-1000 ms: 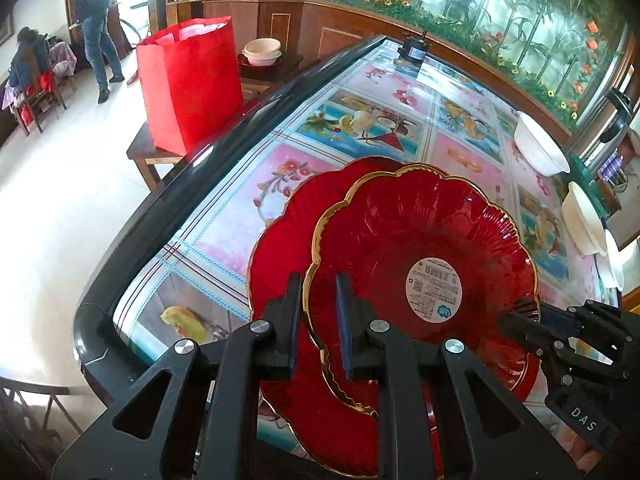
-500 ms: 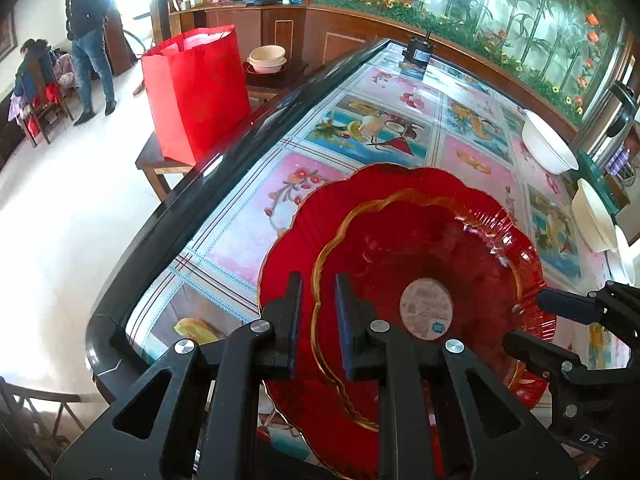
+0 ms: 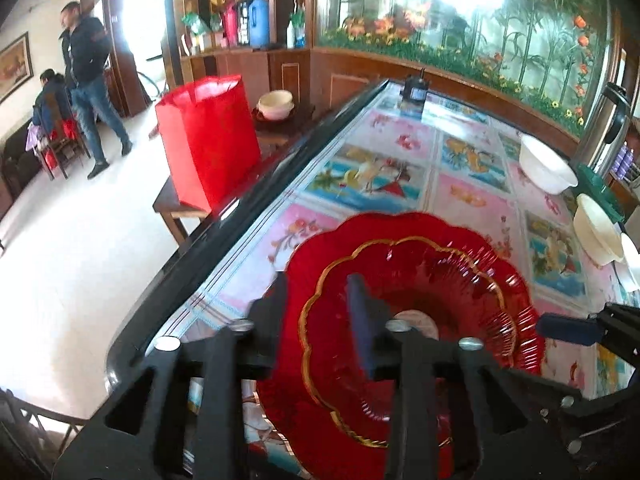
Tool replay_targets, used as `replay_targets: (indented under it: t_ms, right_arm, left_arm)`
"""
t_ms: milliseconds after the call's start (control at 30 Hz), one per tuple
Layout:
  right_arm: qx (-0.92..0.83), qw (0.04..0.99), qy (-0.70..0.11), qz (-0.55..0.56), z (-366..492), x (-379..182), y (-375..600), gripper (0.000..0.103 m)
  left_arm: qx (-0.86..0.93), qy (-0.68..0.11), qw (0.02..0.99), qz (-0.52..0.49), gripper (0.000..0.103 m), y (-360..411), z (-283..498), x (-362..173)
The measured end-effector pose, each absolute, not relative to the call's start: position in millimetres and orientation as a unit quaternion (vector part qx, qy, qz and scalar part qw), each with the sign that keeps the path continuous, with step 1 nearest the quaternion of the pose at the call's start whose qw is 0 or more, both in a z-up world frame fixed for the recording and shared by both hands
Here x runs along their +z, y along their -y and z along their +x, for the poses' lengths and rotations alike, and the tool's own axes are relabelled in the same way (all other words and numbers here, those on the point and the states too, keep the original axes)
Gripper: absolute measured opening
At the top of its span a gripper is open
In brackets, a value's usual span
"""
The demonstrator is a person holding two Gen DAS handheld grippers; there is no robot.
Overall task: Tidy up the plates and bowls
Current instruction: 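Lower the sticker plate onto the red stack and open the left tool, then move the left tool back toward the green bowl beside the kettle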
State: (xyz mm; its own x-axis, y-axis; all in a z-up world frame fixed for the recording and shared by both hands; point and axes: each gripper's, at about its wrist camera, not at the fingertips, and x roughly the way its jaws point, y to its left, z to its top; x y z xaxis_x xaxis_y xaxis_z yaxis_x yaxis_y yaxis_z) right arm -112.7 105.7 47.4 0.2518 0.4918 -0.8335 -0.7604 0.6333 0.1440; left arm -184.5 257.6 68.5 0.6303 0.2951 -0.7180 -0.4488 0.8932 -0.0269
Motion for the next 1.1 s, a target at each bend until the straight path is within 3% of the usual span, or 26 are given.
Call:
replay_targets:
  t_ms: [67,167,1100]
  right_arm:
    - [0.405,0.779,-0.459,-0.135,-113.2,50.0,-101.6,0.065]
    - [0.397,0.786,-0.456,-0.126,-112.6,52.7,-92.9,0.077]
    - [0.233,0.852,-0.468,0.022,-73.2,55.5,101.5,0.08]
  left_arm:
    - [0.208,-0.363,0.903,-0.099,0.045,-252.5,-185.0,74.6]
    - [0.203,-0.353,0.909,-0.091,0.045,-244.2,-182.6,81.1]
    - [0.051,-0.371,0.925,-0.062,0.045,-103.4,-115.9,86.1]
